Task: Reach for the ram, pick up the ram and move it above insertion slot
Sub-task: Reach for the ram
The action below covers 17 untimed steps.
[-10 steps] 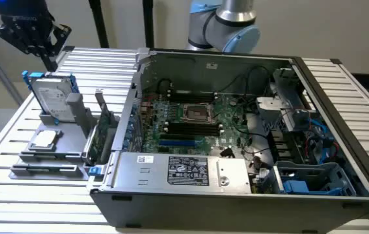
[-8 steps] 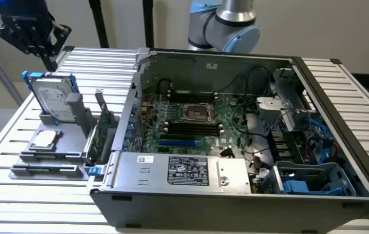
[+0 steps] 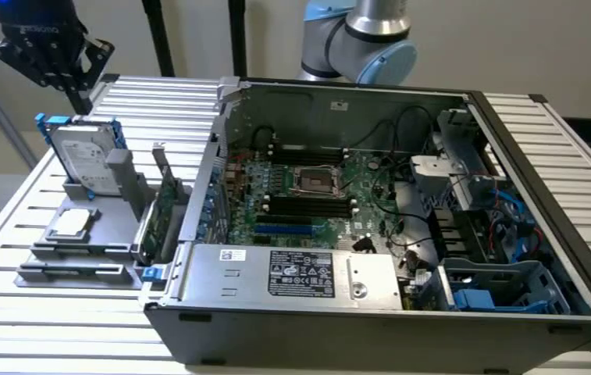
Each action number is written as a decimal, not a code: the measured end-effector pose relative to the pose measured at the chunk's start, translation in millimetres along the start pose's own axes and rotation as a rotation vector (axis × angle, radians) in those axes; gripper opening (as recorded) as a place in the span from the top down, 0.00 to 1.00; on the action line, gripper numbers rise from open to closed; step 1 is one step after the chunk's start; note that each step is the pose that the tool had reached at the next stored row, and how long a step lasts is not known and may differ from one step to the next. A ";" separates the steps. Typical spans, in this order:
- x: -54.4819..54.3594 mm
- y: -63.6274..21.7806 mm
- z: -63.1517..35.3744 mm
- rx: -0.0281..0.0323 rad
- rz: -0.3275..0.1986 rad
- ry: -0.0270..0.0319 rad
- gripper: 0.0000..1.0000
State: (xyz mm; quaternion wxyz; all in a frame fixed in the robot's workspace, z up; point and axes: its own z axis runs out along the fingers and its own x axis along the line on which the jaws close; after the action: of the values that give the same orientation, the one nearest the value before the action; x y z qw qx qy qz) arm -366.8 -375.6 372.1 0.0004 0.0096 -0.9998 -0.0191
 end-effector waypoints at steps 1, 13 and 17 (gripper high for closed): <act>0.0 0.0 0.0 0.0000 0.000 0.0000 0.89; 0.7 -33.3 -0.7 0.0000 0.000 0.0002 0.89; 1.0 -51.7 -0.8 0.0001 0.000 0.0002 0.89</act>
State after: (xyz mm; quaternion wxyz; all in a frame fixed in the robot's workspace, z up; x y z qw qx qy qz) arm -366.8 -427.3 370.9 0.0006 0.0095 -0.9998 -0.0190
